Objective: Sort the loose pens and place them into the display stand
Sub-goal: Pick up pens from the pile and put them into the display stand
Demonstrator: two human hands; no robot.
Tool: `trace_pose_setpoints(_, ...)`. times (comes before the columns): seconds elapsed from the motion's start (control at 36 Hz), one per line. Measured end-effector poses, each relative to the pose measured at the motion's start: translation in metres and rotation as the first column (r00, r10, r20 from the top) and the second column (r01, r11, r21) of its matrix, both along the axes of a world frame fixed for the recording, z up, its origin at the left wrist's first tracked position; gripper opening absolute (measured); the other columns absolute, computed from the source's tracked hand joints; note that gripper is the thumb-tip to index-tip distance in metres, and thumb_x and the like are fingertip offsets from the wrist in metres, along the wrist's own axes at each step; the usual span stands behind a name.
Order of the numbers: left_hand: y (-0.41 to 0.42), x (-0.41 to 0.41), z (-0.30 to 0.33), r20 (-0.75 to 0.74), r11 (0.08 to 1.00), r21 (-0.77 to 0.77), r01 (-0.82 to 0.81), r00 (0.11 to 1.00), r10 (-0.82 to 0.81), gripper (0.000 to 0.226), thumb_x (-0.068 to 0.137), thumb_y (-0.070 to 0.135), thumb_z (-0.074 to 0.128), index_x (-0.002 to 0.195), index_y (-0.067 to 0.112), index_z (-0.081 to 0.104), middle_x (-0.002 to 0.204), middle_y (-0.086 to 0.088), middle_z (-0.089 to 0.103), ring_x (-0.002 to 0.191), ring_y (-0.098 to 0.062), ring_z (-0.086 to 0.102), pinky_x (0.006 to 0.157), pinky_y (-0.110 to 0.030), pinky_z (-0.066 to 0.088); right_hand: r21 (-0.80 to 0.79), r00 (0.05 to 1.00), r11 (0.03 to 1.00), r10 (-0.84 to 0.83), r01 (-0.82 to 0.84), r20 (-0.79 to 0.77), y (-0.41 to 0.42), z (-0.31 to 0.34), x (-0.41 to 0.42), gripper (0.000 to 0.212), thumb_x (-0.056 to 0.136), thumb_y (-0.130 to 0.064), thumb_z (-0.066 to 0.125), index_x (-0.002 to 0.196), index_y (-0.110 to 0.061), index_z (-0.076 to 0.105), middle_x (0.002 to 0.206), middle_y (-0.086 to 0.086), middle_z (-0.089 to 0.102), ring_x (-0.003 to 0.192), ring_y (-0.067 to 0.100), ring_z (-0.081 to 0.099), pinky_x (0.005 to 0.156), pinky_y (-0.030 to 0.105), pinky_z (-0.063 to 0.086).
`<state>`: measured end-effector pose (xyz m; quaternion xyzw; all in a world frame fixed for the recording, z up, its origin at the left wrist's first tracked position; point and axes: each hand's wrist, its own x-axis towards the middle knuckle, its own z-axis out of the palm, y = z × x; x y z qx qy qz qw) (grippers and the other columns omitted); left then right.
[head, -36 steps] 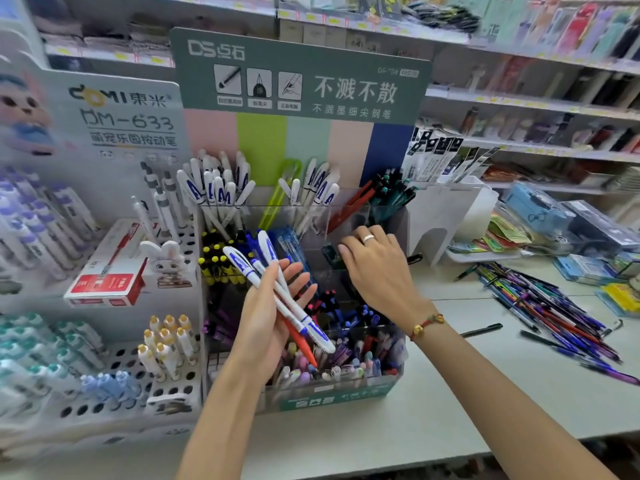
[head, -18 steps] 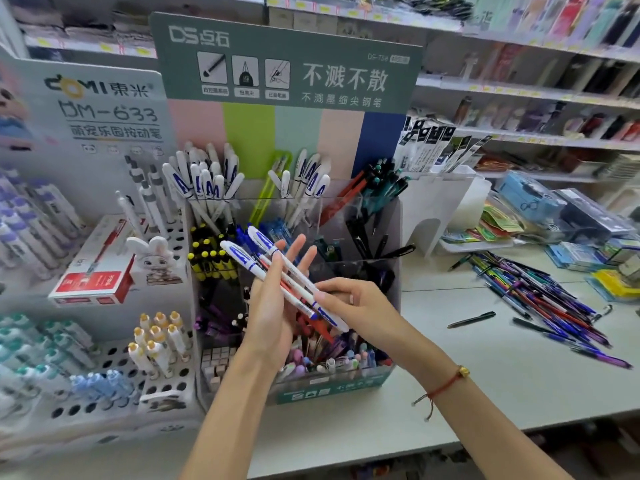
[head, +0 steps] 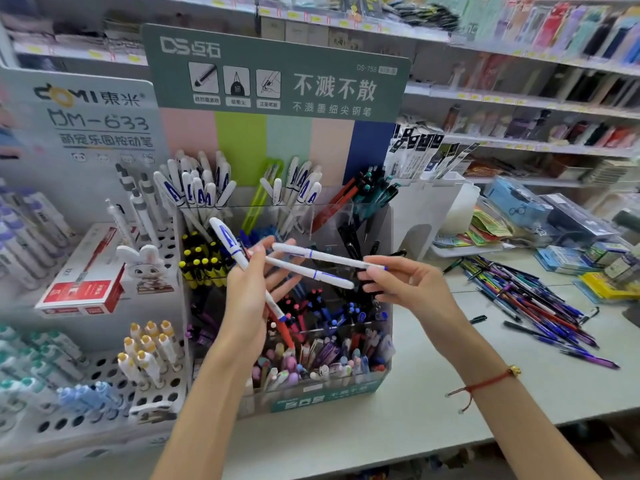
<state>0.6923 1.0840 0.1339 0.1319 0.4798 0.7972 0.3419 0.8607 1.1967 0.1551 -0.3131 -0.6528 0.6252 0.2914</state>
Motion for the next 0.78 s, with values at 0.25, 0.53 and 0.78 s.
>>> trace_pose_setpoints(0.25, -0.001, -0.010, 0.010, -0.221, 0.874, -0.321, 0.365, 0.868, -0.444, 0.028, 0.102, 0.022, 0.039, 0.103, 0.013, 0.066, 0.103, -0.009, 0.073, 0.097, -0.017, 0.070, 0.078, -0.027, 0.058, 0.288, 0.973, 0.944, 0.099, -0.158, 0.208, 0.020, 0.033, -0.006, 0.017, 0.087, -0.023, 0.068, 0.090, -0.007, 0.074, 0.063, 0.001, 0.064, 0.054, 0.009, 0.054, 0.052, 0.015, 0.043)
trace_pose_setpoints(0.53, 0.003, 0.005, 0.008, -0.319, 0.790, -0.455, 0.412, 0.752, -0.576, 0.032, 0.102, 0.029, 0.039, 0.125, 0.020, 0.060, 0.117, 0.004, 0.068, 0.108, -0.005, 0.064, 0.088, -0.030, 0.055, 0.307, 0.956, 0.938, 0.071, -0.161, 0.284, 0.015, 0.017, -0.067, 0.020, 0.087, -0.032, 0.069, 0.087, -0.013, 0.075, 0.054, -0.010, 0.058, 0.047, 0.001, 0.051, 0.047, 0.010, 0.038)
trace_pose_setpoints(0.78, 0.013, 0.011, 0.005, -0.272, 0.892, -0.370, 0.261, 0.887, -0.372, 0.026, 0.102, 0.020, 0.041, 0.099, 0.009, 0.065, 0.067, 0.005, 0.070, 0.059, -0.009, 0.068, 0.061, -0.024, 0.057, 0.203, 0.957, 0.978, -0.014, -0.047, 0.291, 0.005, 0.019, -0.056, 0.031, 0.089, -0.046, 0.061, 0.104, -0.019, 0.056, 0.063, -0.006, 0.051, 0.052, 0.005, 0.048, 0.052, 0.020, 0.039)
